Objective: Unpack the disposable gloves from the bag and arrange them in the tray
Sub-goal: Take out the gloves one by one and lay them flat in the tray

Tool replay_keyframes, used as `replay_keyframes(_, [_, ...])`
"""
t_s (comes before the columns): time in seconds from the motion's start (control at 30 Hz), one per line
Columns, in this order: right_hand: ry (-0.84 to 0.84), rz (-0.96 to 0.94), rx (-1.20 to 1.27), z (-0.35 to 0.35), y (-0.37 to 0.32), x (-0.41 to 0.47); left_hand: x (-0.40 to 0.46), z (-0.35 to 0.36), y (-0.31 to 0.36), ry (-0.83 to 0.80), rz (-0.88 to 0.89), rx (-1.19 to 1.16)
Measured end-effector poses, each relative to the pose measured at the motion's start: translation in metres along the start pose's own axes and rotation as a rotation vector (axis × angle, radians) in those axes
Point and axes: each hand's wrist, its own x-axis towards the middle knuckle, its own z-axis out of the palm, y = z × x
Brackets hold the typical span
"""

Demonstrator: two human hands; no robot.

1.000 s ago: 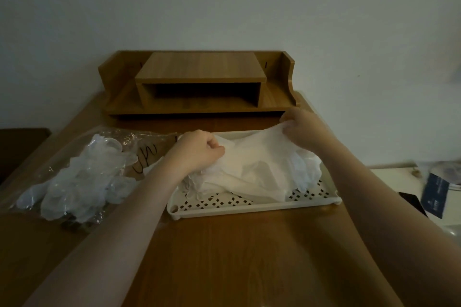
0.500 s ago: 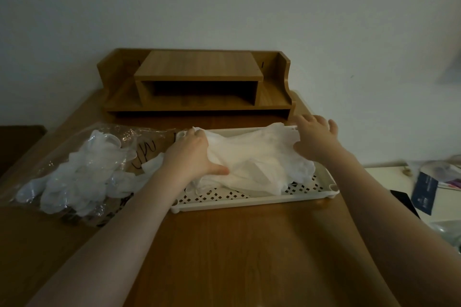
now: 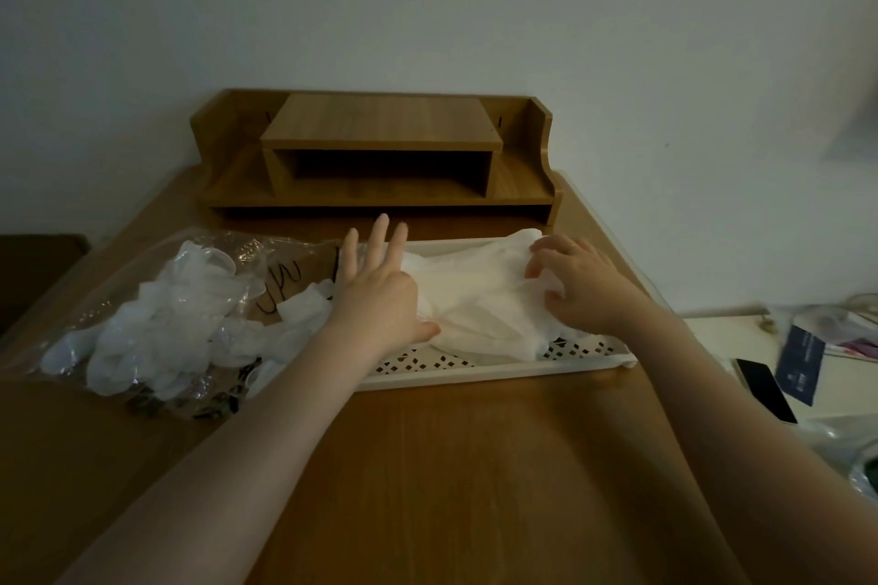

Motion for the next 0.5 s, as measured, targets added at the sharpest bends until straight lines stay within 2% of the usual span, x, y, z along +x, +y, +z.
replay_keyframes(0.13, [0.251, -0.026, -0.158, -0.003, 0.001, -0.001, 0.002, 0.009, -0.005, -0.030, -0.004, -0.012])
replay_keyframes(0.23, [0.176, -0.014, -0.313, -0.002, -0.009, -0.009, 0.000, 0.014, -0.008, -0.039, -0.025, -0.044])
replay_keyframes(0.37, [0.297, -0.120, -0.176, -0.004, -0.042, -0.019, -0.002, 0.015, -0.007, -0.062, -0.037, -0.094])
replay_keyframes(0.5, [0.152, -0.231, -0.240, 0.007, -0.059, -0.015, -0.001, 0.018, -0.009, -0.074, -0.044, -0.100])
